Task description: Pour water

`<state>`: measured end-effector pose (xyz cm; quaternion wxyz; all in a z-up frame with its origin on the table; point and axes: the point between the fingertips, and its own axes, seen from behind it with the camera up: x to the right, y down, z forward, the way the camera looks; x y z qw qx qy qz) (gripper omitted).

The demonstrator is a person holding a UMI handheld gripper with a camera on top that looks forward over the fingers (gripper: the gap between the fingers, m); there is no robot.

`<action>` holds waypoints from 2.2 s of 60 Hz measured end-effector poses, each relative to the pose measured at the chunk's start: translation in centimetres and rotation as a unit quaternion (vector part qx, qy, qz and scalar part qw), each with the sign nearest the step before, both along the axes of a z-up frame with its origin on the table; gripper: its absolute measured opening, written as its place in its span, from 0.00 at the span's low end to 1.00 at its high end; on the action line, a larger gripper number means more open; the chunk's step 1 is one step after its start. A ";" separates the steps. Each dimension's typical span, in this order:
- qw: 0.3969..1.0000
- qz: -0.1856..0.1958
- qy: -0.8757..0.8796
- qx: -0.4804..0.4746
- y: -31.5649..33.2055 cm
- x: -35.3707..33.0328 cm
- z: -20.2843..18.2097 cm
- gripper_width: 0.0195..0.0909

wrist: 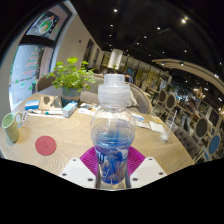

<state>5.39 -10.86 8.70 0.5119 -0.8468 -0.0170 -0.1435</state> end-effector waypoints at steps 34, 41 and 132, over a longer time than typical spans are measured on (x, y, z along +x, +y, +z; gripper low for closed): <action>0.779 0.208 -0.591 0.039 6.3 -22.9 15.0 0.19; 0.676 0.252 -0.691 0.031 7.2 -27.3 12.3 0.19; 0.980 0.144 0.134 0.040 5.5 -22.5 -1.4 0.36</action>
